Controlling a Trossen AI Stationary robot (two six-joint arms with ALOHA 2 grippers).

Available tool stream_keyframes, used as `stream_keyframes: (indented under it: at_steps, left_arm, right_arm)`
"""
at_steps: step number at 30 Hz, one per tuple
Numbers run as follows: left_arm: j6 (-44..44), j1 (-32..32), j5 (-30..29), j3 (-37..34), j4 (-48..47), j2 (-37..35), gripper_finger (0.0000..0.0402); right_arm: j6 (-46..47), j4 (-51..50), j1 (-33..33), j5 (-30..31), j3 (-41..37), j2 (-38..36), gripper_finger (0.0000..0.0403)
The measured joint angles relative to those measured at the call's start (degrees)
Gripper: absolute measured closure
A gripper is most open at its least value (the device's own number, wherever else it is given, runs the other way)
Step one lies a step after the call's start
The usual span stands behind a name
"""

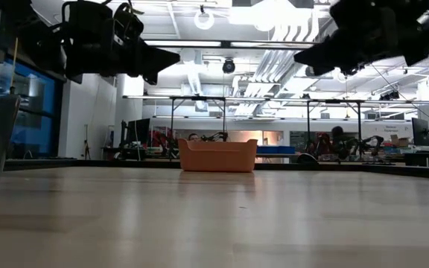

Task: Sort silverware by color (type)
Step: Return to Home Position

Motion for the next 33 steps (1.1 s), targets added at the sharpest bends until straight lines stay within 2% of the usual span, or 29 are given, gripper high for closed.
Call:
stream_keyframes:
  at_steps: [7, 15, 22, 26, 33]
  left_arm:
    - [1.3, 0.1, -0.5, 0.0, -0.4, 0.3, 0.0401]
    - [2.2, 0.4, -1.3, 0.0, -1.1, 0.3, 0.0401]
    - [2.3, 0.5, -1.5, 0.0, -1.1, 0.3, 0.0401]
    - [2.2, 0.5, -1.5, 0.0, -1.2, 0.3, 0.0401]
    - [2.8, 0.5, -1.5, -0.9, -0.6, 0.3, 0.0401]
  right_arm:
    - [2.2, 10.6, -0.4, 3.2, -9.8, -7.6, 0.0403]
    - [6.4, 11.6, -1.4, 3.1, -17.1, -18.0, 0.0403]
    - [7.7, 8.7, -3.7, 2.6, -19.5, -24.5, 0.0403]
    - [9.3, 7.8, -5.2, -0.8, -19.5, -26.1, 0.0403]
    - [8.4, 6.5, -7.8, -1.3, -19.5, -27.3, 0.0403]
